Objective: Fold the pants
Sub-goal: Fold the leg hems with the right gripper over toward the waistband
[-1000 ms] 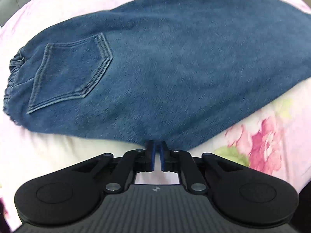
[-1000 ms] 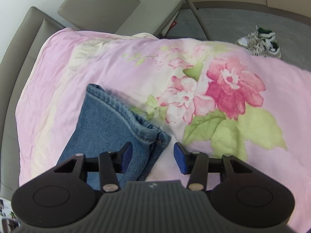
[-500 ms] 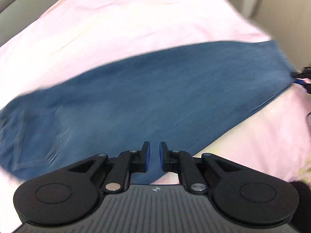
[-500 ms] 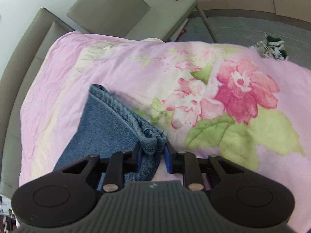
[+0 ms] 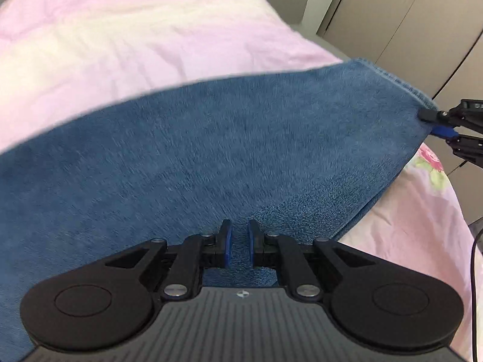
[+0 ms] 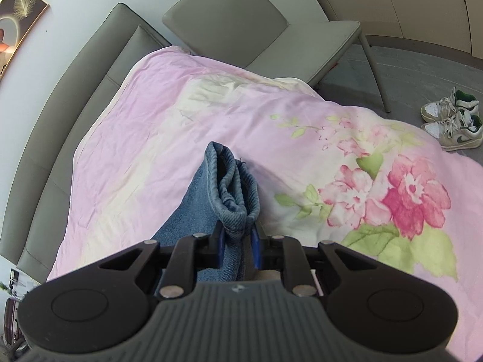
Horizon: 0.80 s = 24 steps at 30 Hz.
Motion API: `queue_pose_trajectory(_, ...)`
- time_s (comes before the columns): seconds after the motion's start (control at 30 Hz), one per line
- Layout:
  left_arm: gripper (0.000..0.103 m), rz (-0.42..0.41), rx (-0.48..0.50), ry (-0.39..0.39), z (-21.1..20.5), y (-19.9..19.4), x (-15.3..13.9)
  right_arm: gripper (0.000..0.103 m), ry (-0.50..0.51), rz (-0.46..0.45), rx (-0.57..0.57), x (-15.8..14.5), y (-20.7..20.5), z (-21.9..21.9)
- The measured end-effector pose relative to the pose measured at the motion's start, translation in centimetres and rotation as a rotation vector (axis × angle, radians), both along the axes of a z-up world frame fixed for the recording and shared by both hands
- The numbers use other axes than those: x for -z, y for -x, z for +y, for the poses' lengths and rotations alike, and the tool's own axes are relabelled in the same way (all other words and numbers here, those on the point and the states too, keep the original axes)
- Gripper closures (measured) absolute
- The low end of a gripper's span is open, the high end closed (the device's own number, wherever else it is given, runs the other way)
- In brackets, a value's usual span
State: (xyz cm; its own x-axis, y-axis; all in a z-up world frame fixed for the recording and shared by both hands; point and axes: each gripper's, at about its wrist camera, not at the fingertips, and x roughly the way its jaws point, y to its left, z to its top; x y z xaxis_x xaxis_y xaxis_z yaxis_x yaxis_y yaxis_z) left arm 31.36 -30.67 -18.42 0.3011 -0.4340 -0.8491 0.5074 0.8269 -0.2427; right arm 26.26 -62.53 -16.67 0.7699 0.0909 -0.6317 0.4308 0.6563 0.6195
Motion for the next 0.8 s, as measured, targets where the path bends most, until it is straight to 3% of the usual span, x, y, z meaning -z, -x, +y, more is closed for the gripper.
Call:
queue_pose_trajectory(0.13, 0.096, 0.028, 0.046, -0.018, -0.6, 1.1, 1.8, 0.09, 0.015, 0.013, -0.023, -0.1, -0.5, 0.1)
queue_pose_trajectory(0.2, 0.096, -0.032, 0.107, -0.082, -1.5, 2.0, 2.2, 0.09, 0.027, 0.01, -0.04, -0.5, -0.9, 0.6)
queue_pose_trajectory(0.27, 0.096, -0.037, 0.109, -0.111, -2.0, 2.1, 2.5, 0.09, 0.047, -0.013, -0.064, -1.5, -1.1, 1.5)
queue_pose_trajectory(0.4, 0.095, -0.019, 0.088, -0.078, -1.5, 2.1, 2.0, 0.09, 0.142, -0.082, -0.135, -5.1, -1.0, 4.8)
queue_pose_trajectory(0.53, 0.093, 0.001, 0.025, 0.017, 2.8, 2.5, 0.0, 0.09, 0.263, -0.157, -0.227, -9.7, -0.8, 9.6)
queue_pose_trajectory(0.8, 0.093, -0.087, -0.092, 0.024, 14.2, 3.5, -4.5, 0.09, 0.373, -0.241, -0.451, -15.1, -2.4, 22.6)
